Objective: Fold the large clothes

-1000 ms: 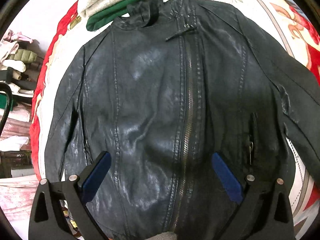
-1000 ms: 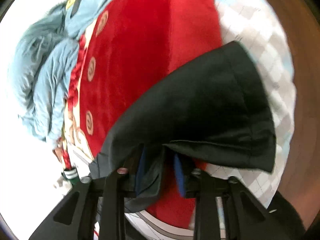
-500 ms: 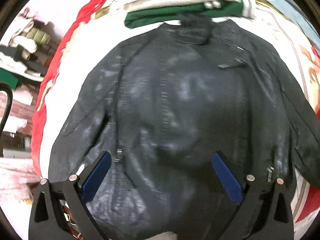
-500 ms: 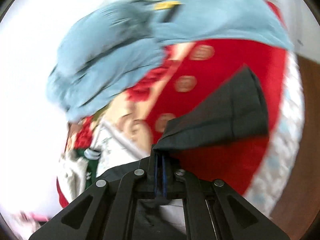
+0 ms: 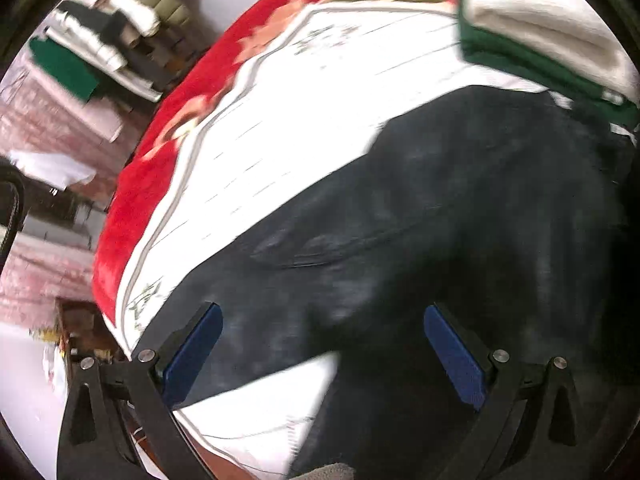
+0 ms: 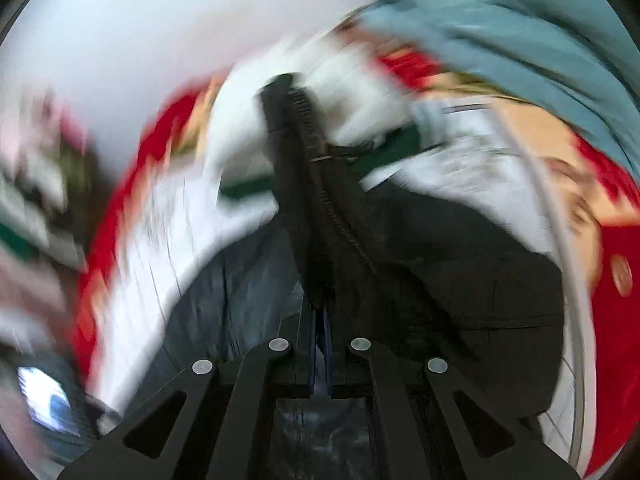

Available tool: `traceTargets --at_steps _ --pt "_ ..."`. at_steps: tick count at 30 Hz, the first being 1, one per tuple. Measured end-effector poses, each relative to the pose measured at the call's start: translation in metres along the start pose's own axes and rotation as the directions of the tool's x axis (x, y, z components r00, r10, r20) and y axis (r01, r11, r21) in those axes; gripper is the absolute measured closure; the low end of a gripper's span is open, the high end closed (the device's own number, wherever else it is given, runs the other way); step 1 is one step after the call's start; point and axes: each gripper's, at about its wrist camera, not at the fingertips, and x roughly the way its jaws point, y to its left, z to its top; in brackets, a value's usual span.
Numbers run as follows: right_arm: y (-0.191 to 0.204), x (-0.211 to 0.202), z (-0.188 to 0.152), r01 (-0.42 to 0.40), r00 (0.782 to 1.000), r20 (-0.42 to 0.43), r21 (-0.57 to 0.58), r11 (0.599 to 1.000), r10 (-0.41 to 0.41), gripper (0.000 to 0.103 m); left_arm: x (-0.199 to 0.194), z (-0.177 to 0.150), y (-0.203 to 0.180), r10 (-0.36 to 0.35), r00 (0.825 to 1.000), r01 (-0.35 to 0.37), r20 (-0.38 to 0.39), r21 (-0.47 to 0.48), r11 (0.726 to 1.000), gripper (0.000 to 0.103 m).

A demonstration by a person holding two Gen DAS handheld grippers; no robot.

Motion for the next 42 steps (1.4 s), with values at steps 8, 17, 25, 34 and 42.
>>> traceTargets --at_steps 8,17,25,34,42 --pt "0.080 0.098 -0.074 0.006 0.919 -0.373 -0.310 0.951 -0.128 0.092 0.040 -0.018 0.065 0.008 0.995 -0.015 -0.099 -0.074 0.997 0.000" --pt "0.033 0.025 -0.069 -0.096 0.910 -0.405 0.007 0.995 0.091 0.020 0.077 -0.073 0.156 -0.309 0.909 0.157 -0.280 -0.457 0.875 0.000" --pt "0.036 0.082 -0.039 -0.125 0.891 -0.434 0.050 0.991 0.134 0.020 0.149 -0.123 0.209 -0.570 0.813 0.208 -0.123 -0.852 0.481 0.002" --pt "0.047 0.102 -0.051 -0.103 0.868 -0.482 0.058 0.993 0.118 0.020 0.190 -0.147 0.259 -0.418 0.908 0.089 0.013 -0.983 0.163 0.018" --pt "0.072 0.100 -0.047 -0.091 0.880 -0.469 -0.008 0.996 0.076 0.020 0.192 -0.116 0.279 -0.220 0.974 0.002 -0.057 -0.967 0.257 0.083"
